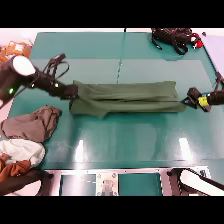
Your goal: Fold the shirts.
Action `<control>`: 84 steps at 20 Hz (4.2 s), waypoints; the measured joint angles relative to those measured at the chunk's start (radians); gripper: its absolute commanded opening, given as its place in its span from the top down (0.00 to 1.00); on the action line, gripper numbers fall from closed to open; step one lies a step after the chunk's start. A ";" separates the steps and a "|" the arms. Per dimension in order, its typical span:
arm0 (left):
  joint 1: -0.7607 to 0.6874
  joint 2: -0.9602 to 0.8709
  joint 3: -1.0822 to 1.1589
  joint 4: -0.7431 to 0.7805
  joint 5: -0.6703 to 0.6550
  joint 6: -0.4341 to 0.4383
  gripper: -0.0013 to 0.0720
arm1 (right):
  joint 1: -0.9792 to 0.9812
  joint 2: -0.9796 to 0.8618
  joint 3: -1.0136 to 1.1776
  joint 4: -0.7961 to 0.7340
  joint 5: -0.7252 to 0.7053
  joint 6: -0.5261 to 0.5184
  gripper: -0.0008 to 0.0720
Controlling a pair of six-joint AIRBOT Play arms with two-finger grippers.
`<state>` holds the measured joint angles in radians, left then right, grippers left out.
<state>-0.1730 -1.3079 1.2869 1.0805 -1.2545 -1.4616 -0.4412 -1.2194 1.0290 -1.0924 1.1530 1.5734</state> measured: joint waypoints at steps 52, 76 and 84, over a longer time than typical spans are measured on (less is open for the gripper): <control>-0.475 -0.897 0.674 -0.383 0.492 -0.031 0.95 | 0.157 -0.399 0.872 0.359 0.612 -0.197 0.97; 0.245 -0.489 0.789 -0.400 -0.268 0.084 0.95 | 0.952 -0.575 0.662 0.386 -0.245 0.029 0.22; 0.287 -0.481 0.790 -0.399 -0.305 0.129 0.95 | 0.900 -0.609 0.658 0.319 -0.303 0.040 0.22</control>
<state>0.1143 -1.7889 2.0766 0.6815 -1.5597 -1.3327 0.4583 -1.8282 1.6875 -0.7738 0.8497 1.6138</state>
